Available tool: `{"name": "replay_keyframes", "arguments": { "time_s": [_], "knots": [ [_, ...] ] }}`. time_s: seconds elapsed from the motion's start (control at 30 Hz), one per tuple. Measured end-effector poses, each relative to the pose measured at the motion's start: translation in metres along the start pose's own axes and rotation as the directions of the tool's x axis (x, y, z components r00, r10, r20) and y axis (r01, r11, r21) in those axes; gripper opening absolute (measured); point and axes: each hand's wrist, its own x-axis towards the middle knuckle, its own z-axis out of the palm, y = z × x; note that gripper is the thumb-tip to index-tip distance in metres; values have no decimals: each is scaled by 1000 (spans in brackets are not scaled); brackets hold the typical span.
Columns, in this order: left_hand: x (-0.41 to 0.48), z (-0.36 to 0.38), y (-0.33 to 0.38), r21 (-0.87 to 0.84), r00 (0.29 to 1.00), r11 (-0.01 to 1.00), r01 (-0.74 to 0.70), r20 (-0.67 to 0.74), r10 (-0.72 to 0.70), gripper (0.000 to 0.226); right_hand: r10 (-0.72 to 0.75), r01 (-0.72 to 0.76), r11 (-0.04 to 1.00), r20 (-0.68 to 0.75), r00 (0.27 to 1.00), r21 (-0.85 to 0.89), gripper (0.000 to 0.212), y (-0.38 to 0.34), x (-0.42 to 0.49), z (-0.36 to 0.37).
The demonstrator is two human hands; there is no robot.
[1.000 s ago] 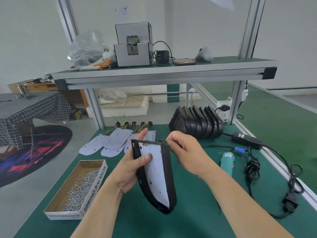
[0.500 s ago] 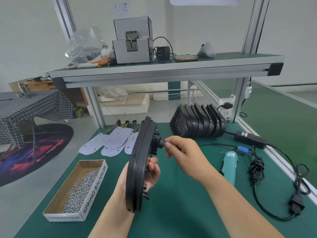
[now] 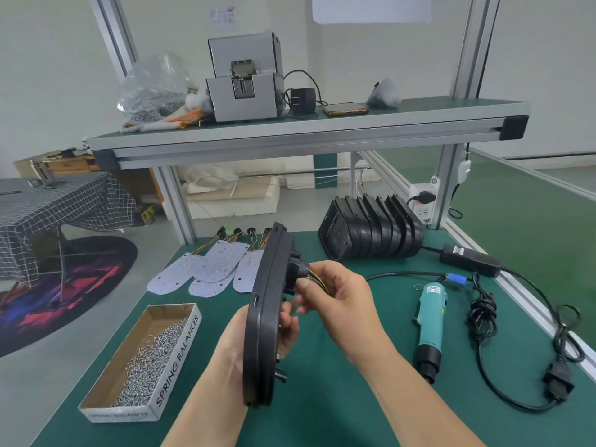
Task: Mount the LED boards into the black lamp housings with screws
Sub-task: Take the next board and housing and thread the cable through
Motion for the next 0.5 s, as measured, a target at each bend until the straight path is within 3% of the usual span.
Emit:
{"name": "replay_keyframes", "arguments": {
  "time_s": [0.1,0.27,0.43,0.5],
  "knots": [
    [-20,26,-2,-32,997,999,24,70,-21,50,-83,80,993,-29,996,-86,17,1,-3,3],
    [-40,44,-9,-77,983,996,40,184,-25,68,-231,228,909,32,972,-348,4,-2,-2,-6],
    [-50,53,-17,-138,969,986,93,238,-58,53,-275,289,882,89,957,-372,12,-4,-1,-10],
    [-50,56,-17,-167,964,980,104,258,-58,57,-292,298,890,71,954,-346,11,-1,-4,-8]
  ]
}}
